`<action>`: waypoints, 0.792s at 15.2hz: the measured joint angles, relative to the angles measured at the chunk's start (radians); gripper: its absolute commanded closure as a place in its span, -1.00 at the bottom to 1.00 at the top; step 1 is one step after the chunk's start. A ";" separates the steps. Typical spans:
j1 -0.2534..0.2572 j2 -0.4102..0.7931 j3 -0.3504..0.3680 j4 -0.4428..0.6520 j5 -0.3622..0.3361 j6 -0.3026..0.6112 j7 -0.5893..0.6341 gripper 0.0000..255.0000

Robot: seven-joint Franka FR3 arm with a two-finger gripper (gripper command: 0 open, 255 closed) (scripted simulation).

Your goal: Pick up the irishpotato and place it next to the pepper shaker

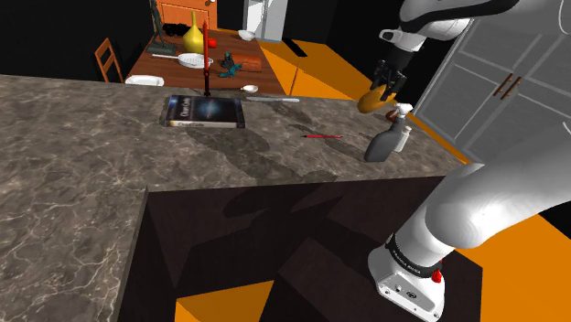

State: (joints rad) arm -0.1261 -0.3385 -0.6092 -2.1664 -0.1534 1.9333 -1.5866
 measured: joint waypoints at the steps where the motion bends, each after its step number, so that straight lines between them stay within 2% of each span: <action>1: -0.005 0.006 -0.016 0.010 0.001 -0.004 -0.023 1.00; 6: -0.018 0.116 -0.134 0.114 0.054 -0.005 -0.183 1.00; 9: -0.028 0.207 -0.206 0.193 0.114 -0.014 -0.292 1.00; 12: -0.056 0.325 -0.276 0.286 0.207 -0.031 -0.420 1.00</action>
State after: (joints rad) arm -0.1823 -0.0139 -0.8856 -1.8809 0.0532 1.9023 -2.0067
